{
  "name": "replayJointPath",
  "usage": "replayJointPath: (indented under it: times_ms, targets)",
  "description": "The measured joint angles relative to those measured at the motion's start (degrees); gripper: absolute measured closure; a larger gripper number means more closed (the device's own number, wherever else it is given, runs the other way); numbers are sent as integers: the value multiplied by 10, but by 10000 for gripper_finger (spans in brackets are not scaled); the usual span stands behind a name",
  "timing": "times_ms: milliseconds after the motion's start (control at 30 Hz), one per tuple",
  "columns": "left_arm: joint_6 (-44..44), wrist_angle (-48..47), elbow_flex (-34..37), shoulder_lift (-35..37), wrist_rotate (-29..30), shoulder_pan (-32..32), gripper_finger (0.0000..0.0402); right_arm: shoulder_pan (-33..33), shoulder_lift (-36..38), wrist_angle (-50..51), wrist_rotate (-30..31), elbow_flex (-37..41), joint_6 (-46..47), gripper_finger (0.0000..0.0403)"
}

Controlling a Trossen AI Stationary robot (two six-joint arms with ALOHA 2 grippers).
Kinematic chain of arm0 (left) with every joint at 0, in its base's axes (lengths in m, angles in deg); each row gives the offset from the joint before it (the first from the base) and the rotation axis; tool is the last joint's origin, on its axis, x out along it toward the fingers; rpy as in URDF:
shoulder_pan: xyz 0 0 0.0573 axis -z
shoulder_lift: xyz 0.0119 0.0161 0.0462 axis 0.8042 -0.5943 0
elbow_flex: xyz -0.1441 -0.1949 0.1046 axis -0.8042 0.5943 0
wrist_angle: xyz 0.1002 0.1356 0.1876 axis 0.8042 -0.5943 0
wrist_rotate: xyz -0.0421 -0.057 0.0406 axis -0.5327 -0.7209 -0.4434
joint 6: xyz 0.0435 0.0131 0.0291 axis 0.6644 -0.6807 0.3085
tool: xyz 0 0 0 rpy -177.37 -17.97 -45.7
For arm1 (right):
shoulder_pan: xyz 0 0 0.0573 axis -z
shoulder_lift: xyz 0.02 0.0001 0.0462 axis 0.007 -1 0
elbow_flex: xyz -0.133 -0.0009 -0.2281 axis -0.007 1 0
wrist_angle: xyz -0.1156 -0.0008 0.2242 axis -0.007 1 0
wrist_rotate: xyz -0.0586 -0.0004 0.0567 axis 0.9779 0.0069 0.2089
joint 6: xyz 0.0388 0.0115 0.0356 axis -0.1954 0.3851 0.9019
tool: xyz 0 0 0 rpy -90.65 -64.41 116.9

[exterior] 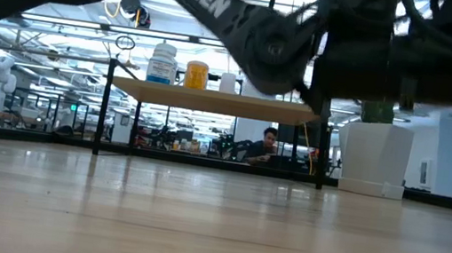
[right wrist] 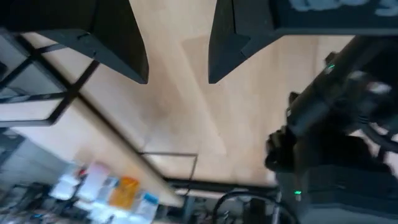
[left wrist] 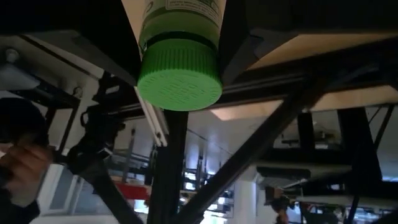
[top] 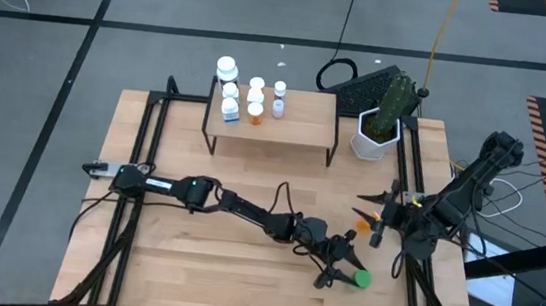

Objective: Pick and place medicine bottles onto shelf by color
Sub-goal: Put the green pill bottle on the shelf

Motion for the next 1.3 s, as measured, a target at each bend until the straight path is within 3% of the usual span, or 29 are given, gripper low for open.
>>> replayJointPath:
  times_ms: [200,700,1300]
  targets:
    - [41,-105,0,60,-38,-9,200,-2,34,-33,65,0,-7,243]
    - [157,-340,0,188,-40,-10,204,-2,138,-109,63,0,-152,243]
    - [191,-499,29,198,-43,1,218,-2,156,-117,61,2,-148,243]
